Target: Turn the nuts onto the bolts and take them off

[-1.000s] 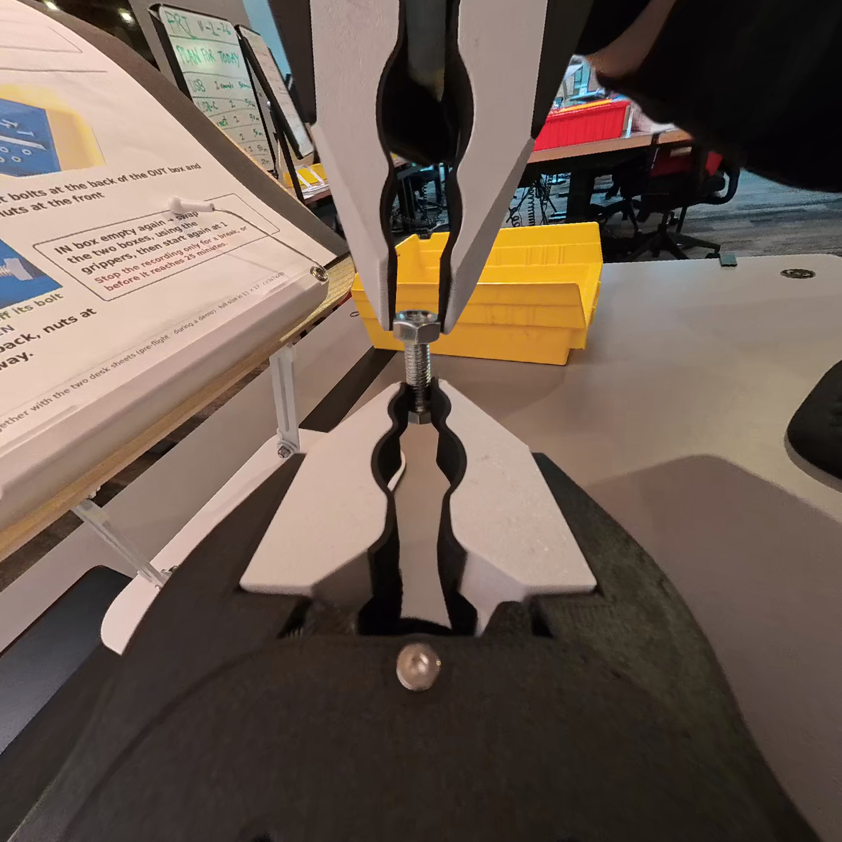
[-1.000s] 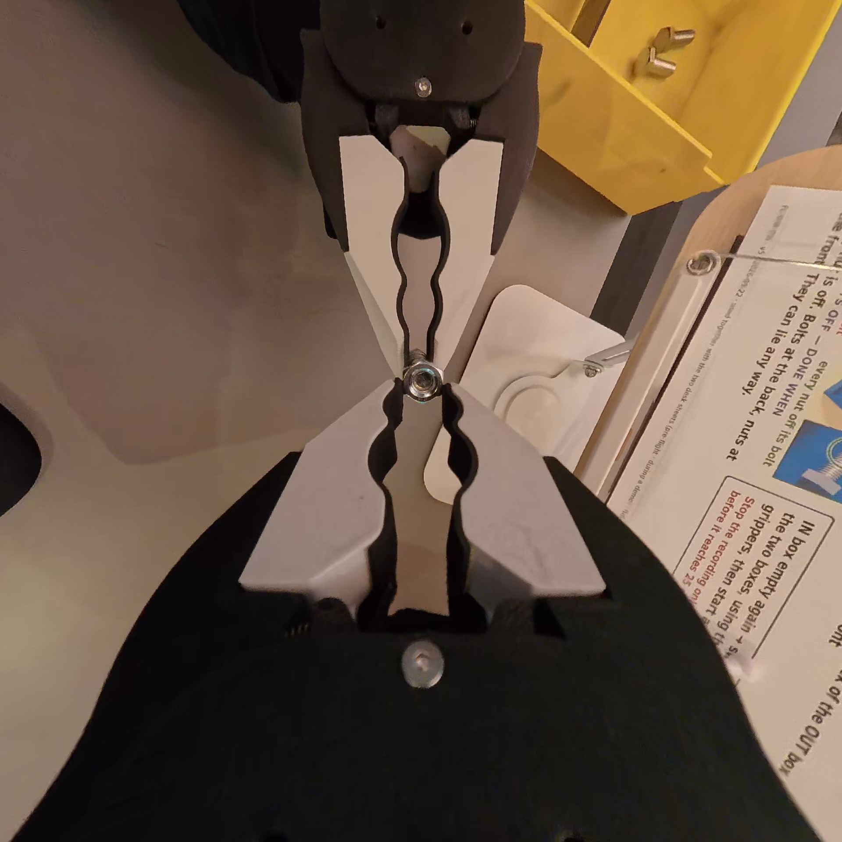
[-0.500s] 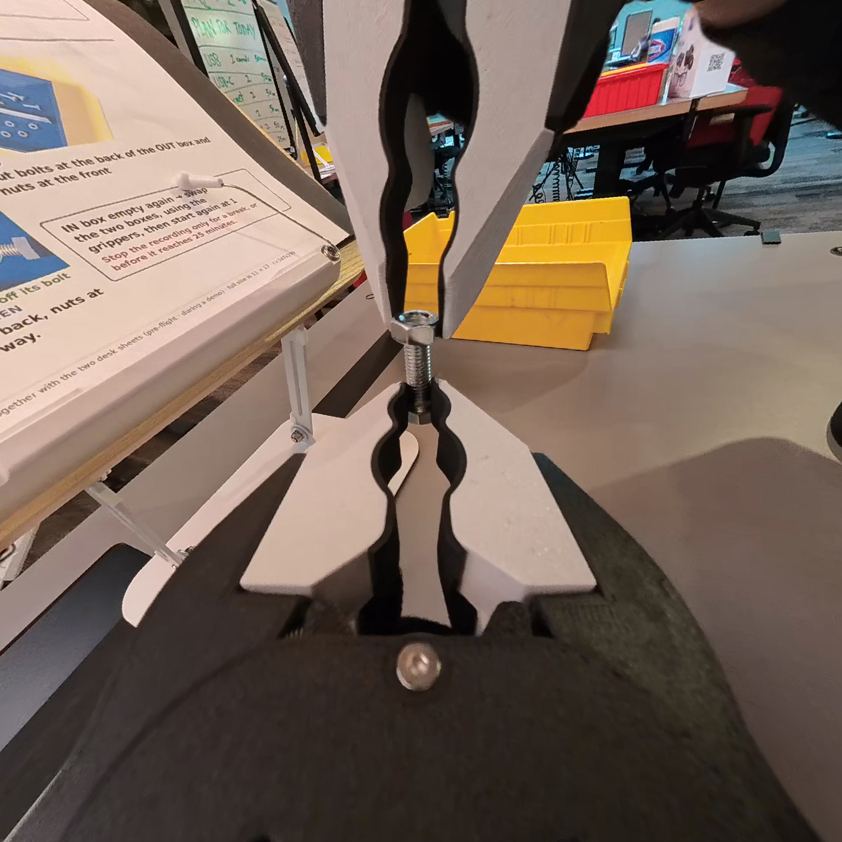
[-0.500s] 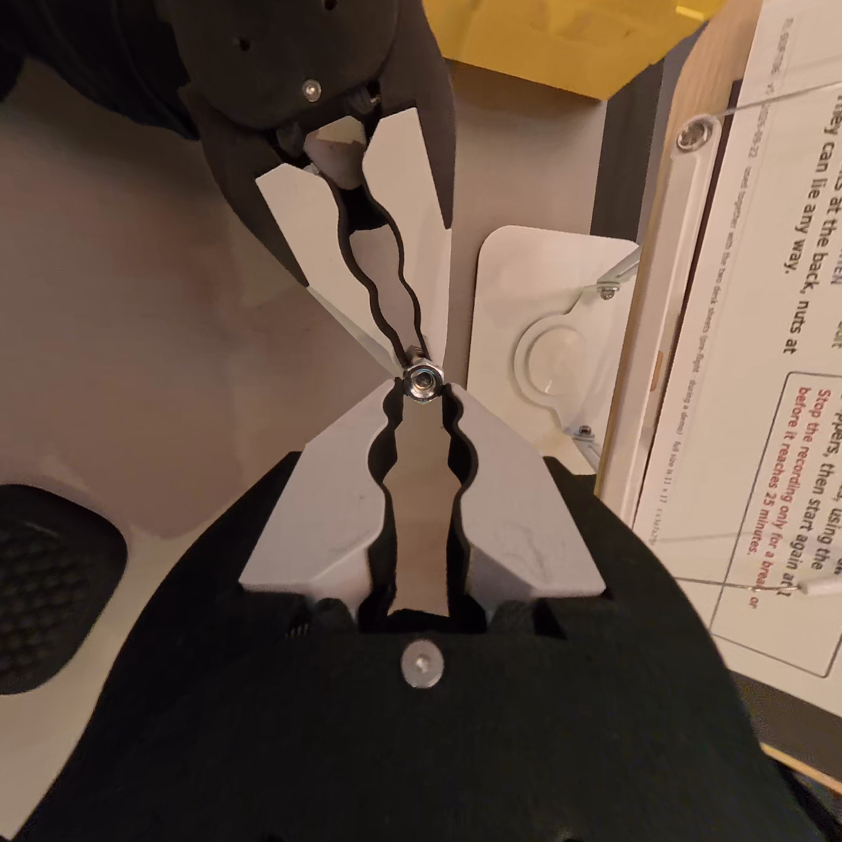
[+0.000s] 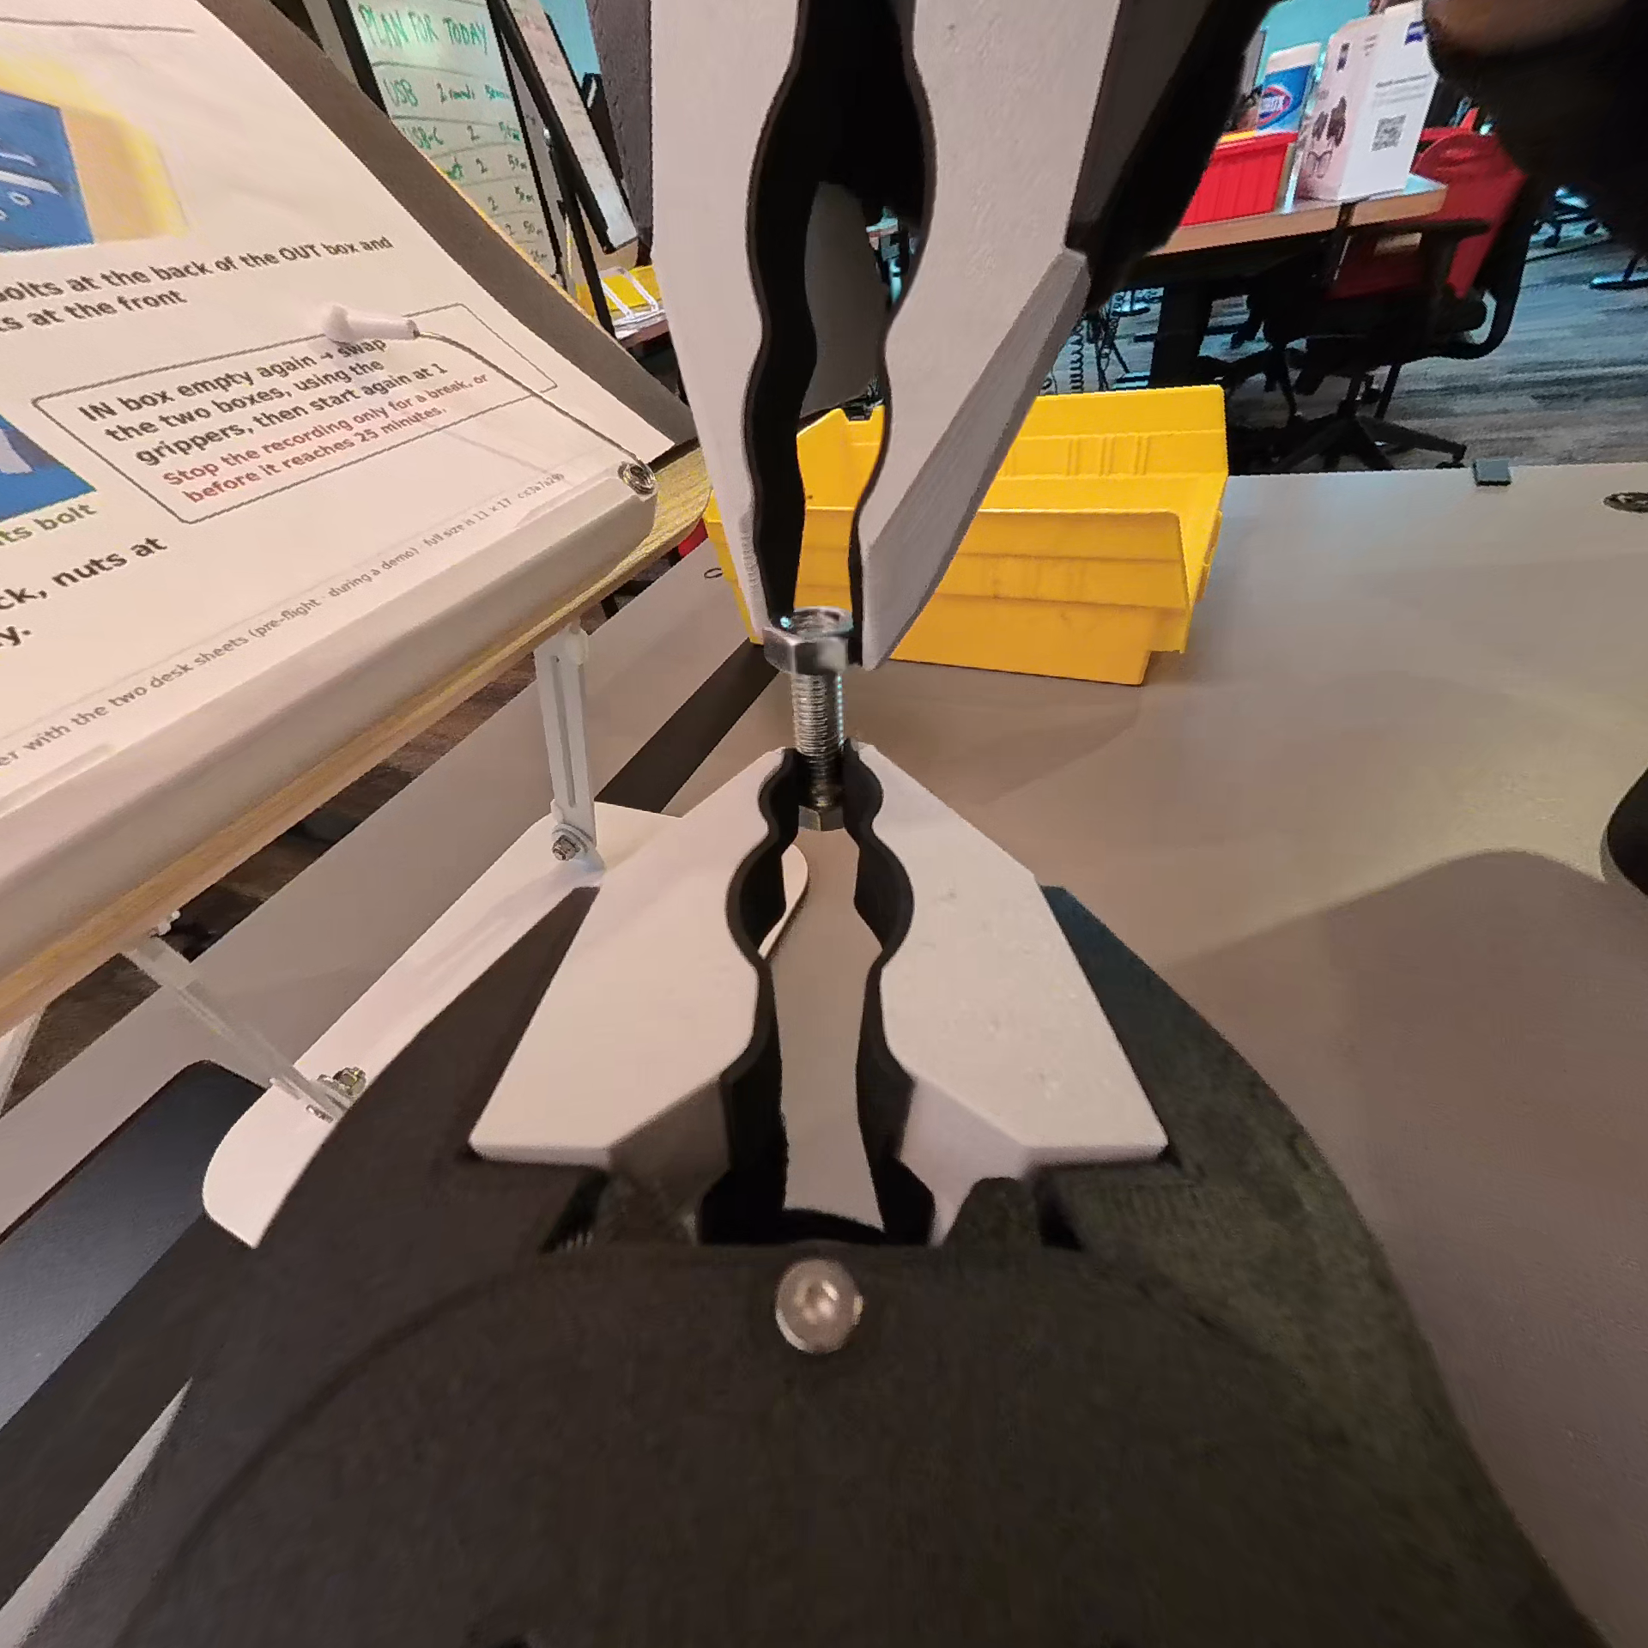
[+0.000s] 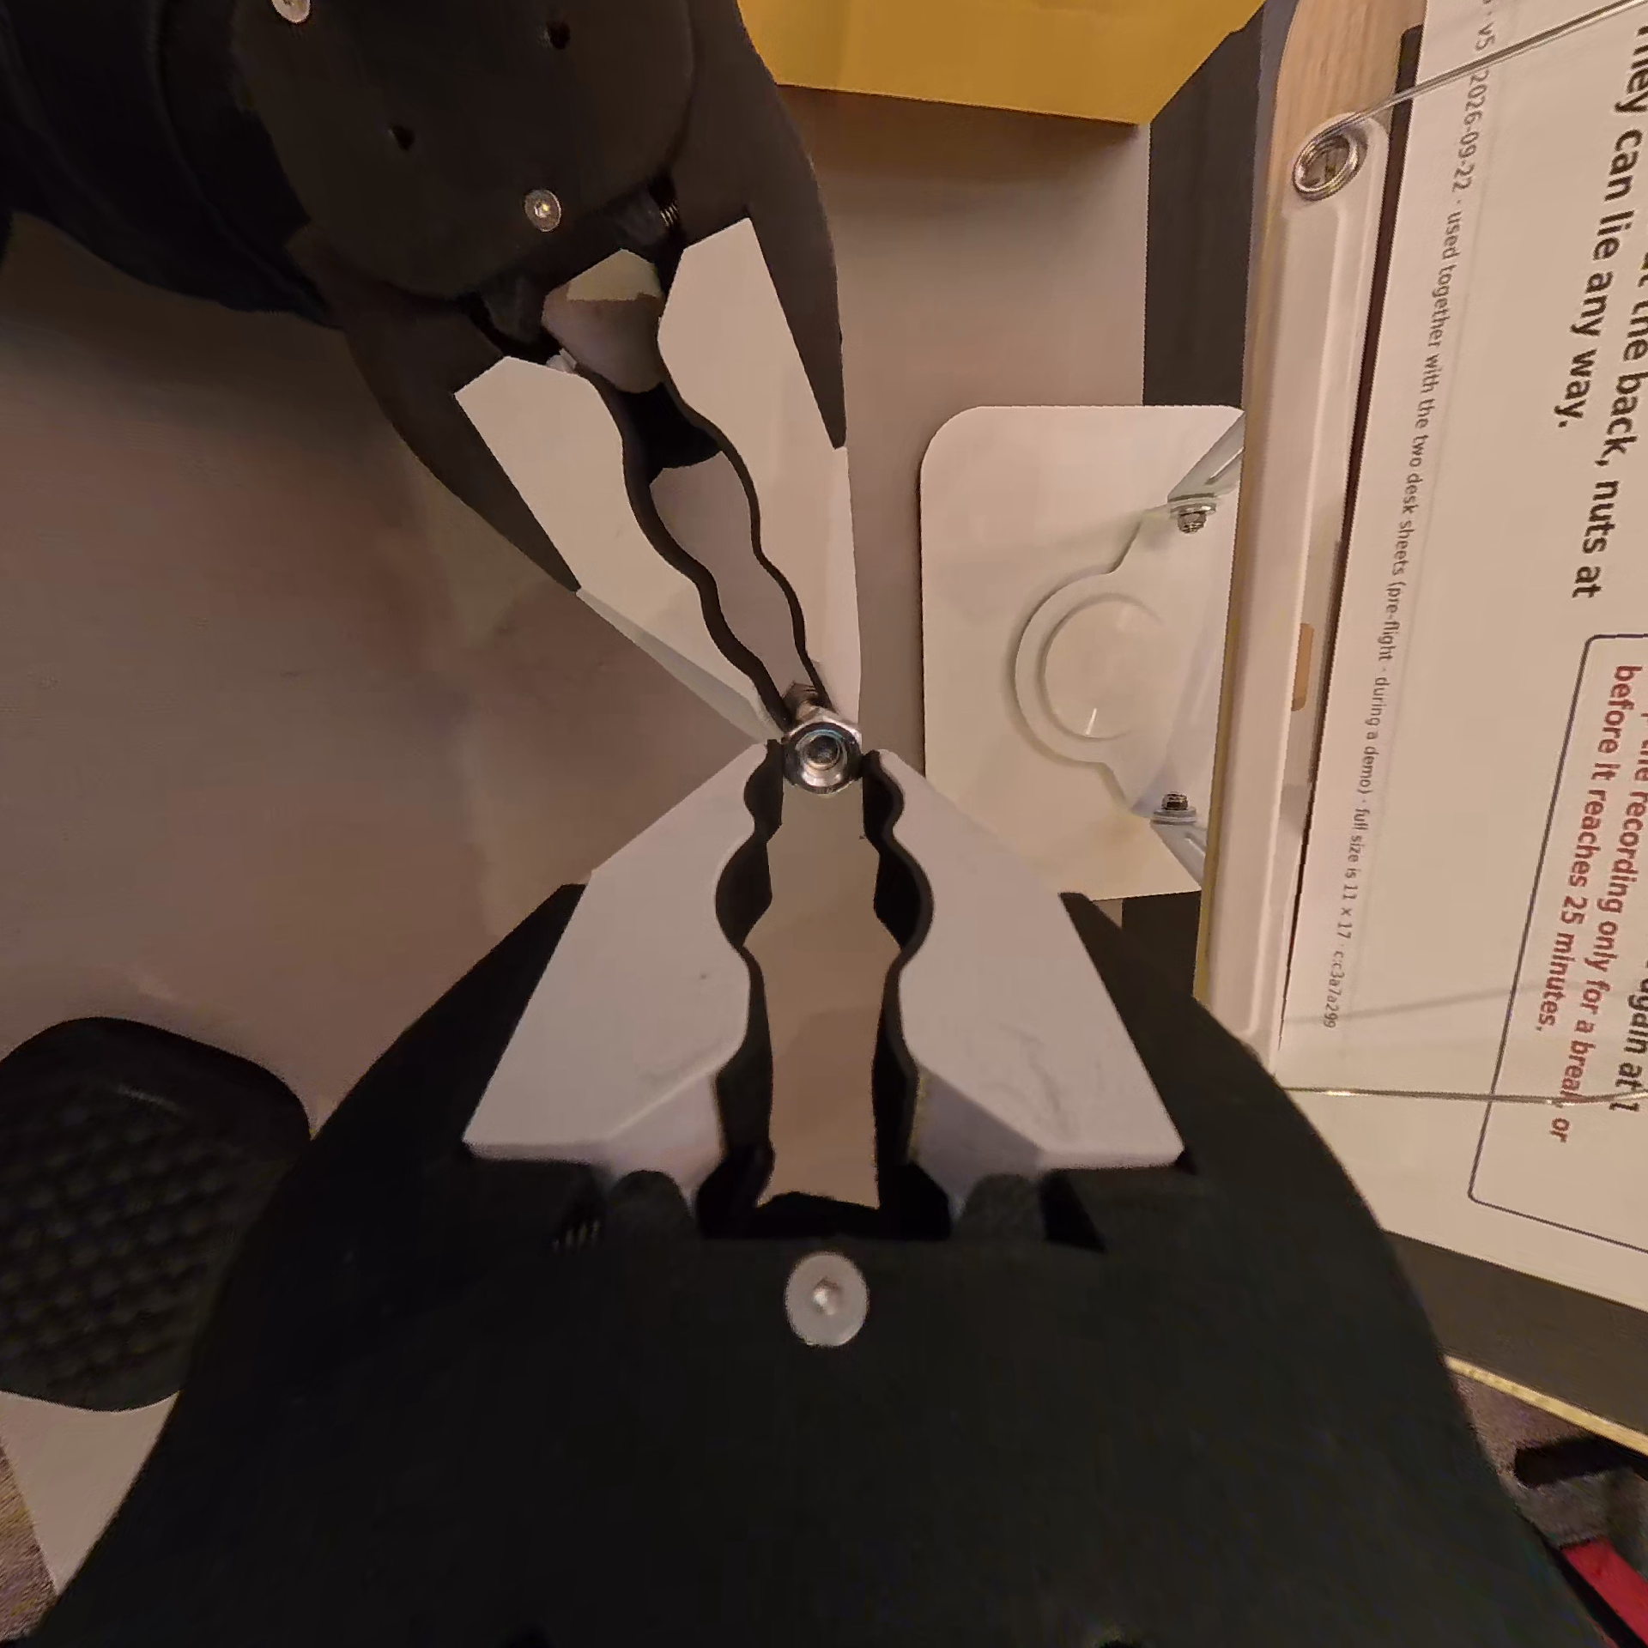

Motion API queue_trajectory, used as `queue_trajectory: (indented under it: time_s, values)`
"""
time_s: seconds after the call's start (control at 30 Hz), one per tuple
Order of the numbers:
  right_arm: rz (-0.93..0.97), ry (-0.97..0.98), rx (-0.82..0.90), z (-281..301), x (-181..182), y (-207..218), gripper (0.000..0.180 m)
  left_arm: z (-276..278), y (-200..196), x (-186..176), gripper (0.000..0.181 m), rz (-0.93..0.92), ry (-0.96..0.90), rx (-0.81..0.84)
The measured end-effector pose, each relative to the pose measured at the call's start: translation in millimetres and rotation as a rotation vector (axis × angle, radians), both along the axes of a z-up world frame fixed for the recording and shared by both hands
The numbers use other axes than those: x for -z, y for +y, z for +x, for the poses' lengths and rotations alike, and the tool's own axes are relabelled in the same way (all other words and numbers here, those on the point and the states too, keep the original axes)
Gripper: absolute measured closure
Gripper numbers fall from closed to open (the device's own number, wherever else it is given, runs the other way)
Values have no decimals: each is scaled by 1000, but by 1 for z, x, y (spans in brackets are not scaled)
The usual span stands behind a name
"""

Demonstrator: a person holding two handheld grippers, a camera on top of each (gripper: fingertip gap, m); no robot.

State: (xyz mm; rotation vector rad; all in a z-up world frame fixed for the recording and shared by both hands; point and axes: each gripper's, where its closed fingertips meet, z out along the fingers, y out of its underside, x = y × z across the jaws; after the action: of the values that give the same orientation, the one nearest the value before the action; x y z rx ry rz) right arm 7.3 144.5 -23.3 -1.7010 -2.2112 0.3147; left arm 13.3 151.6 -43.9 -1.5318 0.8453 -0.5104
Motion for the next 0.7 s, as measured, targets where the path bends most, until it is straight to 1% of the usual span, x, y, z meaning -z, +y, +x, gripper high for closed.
queue_trajectory:
  time_s: [0.2,0.3,0.37,0.47,0.7]
  values:
    - [5,-2,-22,-2,3,-2,163,2,-1,-2,174,5,-2,8]
    - [21,5,-24,-3,1,0,154,3,-2,-2,174,5,-5,11]
    - [42,18,-32,-2,-3,1,152,4,-2,-2,174,2,-12,17]
    - [35,89,-33,0,-11,2,150,4,-3,-4,174,2,-17,24]
    - [-8,329,-37,7,-20,2,150,5,-6,-11,173,-4,-74,54]
